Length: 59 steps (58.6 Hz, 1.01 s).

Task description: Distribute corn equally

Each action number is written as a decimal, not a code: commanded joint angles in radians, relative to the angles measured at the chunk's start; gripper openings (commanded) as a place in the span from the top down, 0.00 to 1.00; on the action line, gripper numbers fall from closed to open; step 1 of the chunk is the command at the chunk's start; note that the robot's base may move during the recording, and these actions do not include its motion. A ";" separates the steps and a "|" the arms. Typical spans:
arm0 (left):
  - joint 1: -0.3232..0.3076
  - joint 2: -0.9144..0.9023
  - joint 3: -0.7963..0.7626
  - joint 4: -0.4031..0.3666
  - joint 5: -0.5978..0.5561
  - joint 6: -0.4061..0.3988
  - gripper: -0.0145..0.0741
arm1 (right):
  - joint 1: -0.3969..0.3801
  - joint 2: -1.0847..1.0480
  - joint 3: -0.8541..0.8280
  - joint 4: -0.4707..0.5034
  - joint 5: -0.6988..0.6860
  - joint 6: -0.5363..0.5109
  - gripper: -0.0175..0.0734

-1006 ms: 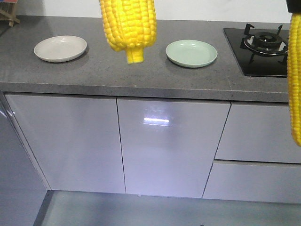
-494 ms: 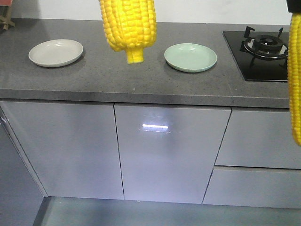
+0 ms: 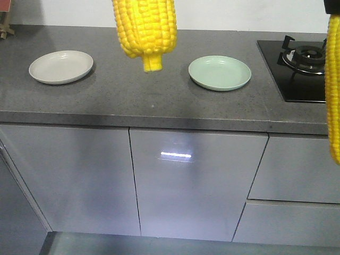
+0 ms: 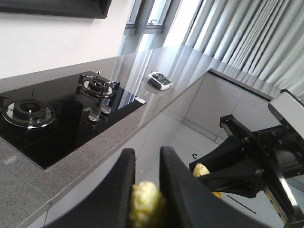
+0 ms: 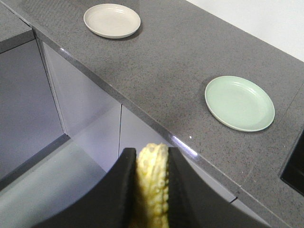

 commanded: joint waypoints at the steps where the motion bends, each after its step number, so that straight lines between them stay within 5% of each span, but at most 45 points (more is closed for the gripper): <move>1: -0.002 -0.045 -0.019 -0.045 -0.030 -0.009 0.84 | -0.006 -0.011 -0.018 0.016 -0.066 -0.008 0.81; 59: -0.002 -0.045 -0.019 -0.045 -0.030 -0.009 0.84 | -0.006 -0.011 -0.018 0.016 -0.066 -0.008 0.81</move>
